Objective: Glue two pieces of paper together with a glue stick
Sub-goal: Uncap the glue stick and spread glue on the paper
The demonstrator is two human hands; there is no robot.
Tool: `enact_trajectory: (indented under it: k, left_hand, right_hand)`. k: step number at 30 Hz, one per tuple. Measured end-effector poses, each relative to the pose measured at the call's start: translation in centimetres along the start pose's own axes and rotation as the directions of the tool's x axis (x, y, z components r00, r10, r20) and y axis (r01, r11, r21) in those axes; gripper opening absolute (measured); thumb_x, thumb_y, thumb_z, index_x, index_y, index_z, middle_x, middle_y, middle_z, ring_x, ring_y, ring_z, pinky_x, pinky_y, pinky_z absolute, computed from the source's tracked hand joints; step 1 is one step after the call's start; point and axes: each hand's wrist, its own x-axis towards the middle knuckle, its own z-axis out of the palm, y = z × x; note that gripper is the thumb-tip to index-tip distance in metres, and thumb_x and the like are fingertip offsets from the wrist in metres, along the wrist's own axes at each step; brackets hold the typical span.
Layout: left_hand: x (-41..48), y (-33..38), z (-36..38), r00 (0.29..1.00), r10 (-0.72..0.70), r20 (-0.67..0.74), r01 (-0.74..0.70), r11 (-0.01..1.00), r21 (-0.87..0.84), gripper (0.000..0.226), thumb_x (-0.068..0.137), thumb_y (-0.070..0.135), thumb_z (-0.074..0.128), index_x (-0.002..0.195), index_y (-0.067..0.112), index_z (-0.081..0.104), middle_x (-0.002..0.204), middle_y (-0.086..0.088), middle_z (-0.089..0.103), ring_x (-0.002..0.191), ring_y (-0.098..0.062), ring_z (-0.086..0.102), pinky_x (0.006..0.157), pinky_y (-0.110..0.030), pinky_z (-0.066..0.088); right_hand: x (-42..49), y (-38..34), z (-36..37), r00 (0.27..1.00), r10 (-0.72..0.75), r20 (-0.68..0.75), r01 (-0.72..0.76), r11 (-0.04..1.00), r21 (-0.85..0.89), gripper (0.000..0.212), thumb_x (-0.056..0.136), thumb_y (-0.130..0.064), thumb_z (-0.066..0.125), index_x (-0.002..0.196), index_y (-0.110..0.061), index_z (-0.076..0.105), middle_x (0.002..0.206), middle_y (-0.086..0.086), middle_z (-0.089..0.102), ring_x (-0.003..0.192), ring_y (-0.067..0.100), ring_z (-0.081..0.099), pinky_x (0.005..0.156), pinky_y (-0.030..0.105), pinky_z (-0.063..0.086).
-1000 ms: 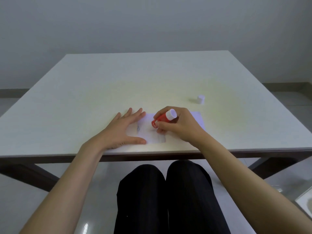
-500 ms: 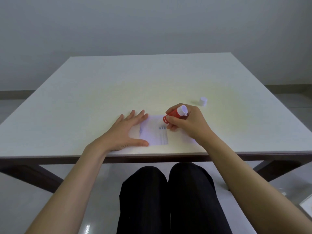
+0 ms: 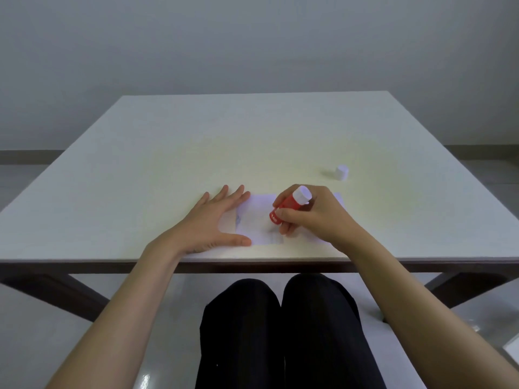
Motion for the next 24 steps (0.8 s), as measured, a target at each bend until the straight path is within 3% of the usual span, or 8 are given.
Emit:
enact_trajectory:
  k: [3, 7, 9, 15, 21, 24]
  left_hand:
    - [0.0, 0.0, 0.1, 1.000, -0.006, 0.003, 0.006, 1.000, -0.002, 0.095, 0.073, 0.049, 0.069, 0.148, 0.036, 0.011, 0.152, 0.027, 0.002, 0.142, 0.004, -0.009, 0.116, -0.026, -0.010]
    - [0.1, -0.1, 0.0, 1.000, -0.004, 0.000, 0.004, 1.000, 0.013, 0.099, 0.073, 0.051, 0.068, 0.148, 0.034, 0.008, 0.154, 0.025, 0.004, 0.142, 0.003, -0.010, 0.115, -0.026, -0.010]
    - [0.2, -0.2, 0.0, 1.000, -0.004, -0.008, 0.004, 1.000, -0.005, 0.100, 0.071, 0.051, 0.069, 0.148, 0.034, 0.007, 0.155, 0.024, 0.008, 0.142, 0.004, -0.009, 0.115, -0.025, -0.010]
    - [0.2, -0.2, 0.3, 1.000, 0.008, -0.022, -0.008, 1.000, -0.027, 0.093, 0.069, 0.054, 0.071, 0.143, 0.044, 0.017, 0.156, 0.022, 0.001, 0.140, 0.007, -0.008, 0.115, -0.026, -0.009]
    - [0.1, 0.0, 0.1, 1.000, -0.001, -0.007, 0.001, 1.000, -0.015, 0.100, 0.072, 0.050, 0.070, 0.146, 0.037, 0.006, 0.155, 0.024, 0.014, 0.143, 0.004, -0.006, 0.116, -0.028, -0.008]
    - [0.1, 0.0, 0.1, 1.000, -0.006, -0.013, 0.006, 1.000, -0.016, 0.103, 0.072, 0.050, 0.070, 0.149, 0.033, 0.004, 0.149, 0.033, 0.015, 0.142, 0.005, -0.005, 0.115, -0.025, -0.008]
  right_hand:
    - [0.8, -0.2, 0.6, 0.998, -0.005, 0.059, 0.005, 1.000, 0.007, 0.009, 0.076, -0.006, 0.070, 0.084, -0.001, 0.068, 0.071, 0.007, 0.073, 0.063, 0.026, 0.069, 0.065, 0.034, 0.059]
    - [2.6, -0.5, 1.3, 0.986, 0.019, -0.167, -0.007, 0.998, 0.070, 0.008, 0.078, -0.001, 0.067, 0.084, 0.004, 0.066, 0.080, 0.020, 0.072, 0.062, 0.029, 0.068, 0.067, 0.043, 0.059]
    - [2.5, -0.4, 1.8, 0.983, 0.018, -0.183, -0.005, 0.997, 0.071, 0.007, 0.076, -0.002, 0.068, 0.082, 0.002, 0.066, 0.080, 0.019, 0.072, 0.062, 0.028, 0.069, 0.066, 0.041, 0.059]
    - [0.5, -0.6, 2.8, 0.996, 0.003, 0.089, -0.006, 0.999, 0.039, 0.008, 0.075, -0.005, 0.070, 0.082, 0.000, 0.067, 0.068, 0.007, 0.070, 0.061, 0.023, 0.068, 0.060, 0.028, 0.057]
    - [1.0, -0.9, 2.4, 0.971, 0.079, -0.228, -0.050, 0.990, 0.130, 0.013, 0.080, -0.003, 0.068, 0.090, 0.004, 0.065, 0.081, 0.024, 0.070, 0.063, 0.025, 0.068, 0.069, 0.042, 0.059]
    - [0.6, -0.4, 2.5, 0.941, 0.122, -0.315, -0.070, 0.983, 0.172, 0.010, 0.082, -0.009, 0.067, 0.091, -0.004, 0.066, 0.077, 0.015, 0.072, 0.067, 0.024, 0.070, 0.075, 0.042, 0.060]
